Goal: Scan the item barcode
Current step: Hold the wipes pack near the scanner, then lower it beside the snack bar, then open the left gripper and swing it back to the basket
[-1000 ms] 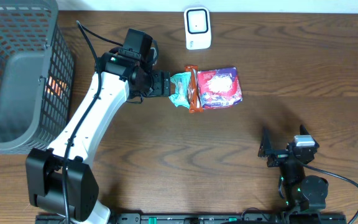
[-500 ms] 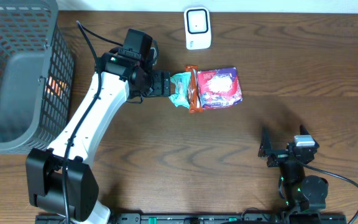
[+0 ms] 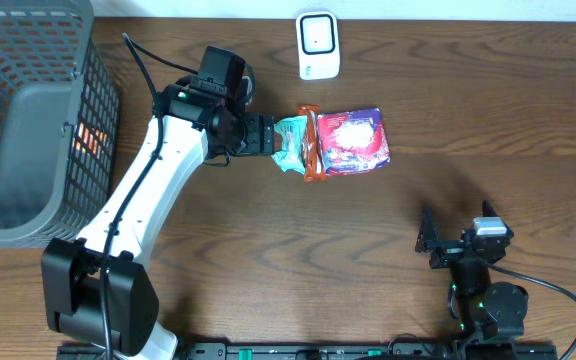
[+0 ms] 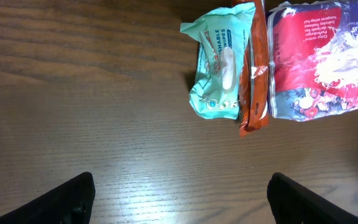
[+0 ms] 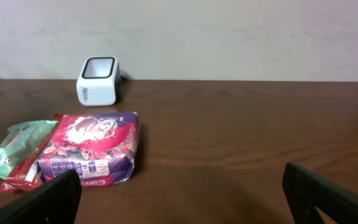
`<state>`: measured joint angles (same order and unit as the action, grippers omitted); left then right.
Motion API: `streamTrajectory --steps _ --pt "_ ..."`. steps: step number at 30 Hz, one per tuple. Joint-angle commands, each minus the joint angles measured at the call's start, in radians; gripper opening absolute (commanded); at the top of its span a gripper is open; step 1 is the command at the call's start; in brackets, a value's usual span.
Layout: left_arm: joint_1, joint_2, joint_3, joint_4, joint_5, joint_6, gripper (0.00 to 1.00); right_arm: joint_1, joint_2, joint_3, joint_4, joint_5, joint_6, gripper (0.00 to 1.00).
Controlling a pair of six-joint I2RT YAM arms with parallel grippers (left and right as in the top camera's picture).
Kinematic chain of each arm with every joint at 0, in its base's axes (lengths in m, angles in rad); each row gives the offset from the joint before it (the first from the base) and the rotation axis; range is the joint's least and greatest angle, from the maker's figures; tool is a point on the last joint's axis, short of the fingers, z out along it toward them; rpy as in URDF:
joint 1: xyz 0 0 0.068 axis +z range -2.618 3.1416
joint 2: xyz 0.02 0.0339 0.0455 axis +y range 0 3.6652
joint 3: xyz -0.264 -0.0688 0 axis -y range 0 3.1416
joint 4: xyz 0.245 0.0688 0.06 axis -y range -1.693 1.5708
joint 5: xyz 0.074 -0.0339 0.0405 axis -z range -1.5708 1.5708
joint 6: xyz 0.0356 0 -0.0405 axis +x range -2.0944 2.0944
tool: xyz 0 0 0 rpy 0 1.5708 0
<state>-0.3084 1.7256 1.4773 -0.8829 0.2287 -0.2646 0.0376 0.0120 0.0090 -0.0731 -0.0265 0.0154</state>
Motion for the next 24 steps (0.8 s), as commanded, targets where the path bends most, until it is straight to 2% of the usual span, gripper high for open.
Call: streamTrajectory --steps 1,22,24 --pt "0.005 -0.014 0.008 -0.002 -0.017 0.009 0.88 -0.006 -0.005 -0.003 -0.002 -0.002 0.013 0.99" --pt "0.010 -0.015 0.008 0.019 -0.018 0.010 0.89 -0.006 -0.005 -0.003 -0.002 -0.002 0.013 0.99" --pt "0.021 -0.018 0.008 0.034 -0.017 0.009 0.94 -0.006 -0.005 -0.003 -0.002 -0.002 0.013 0.99"
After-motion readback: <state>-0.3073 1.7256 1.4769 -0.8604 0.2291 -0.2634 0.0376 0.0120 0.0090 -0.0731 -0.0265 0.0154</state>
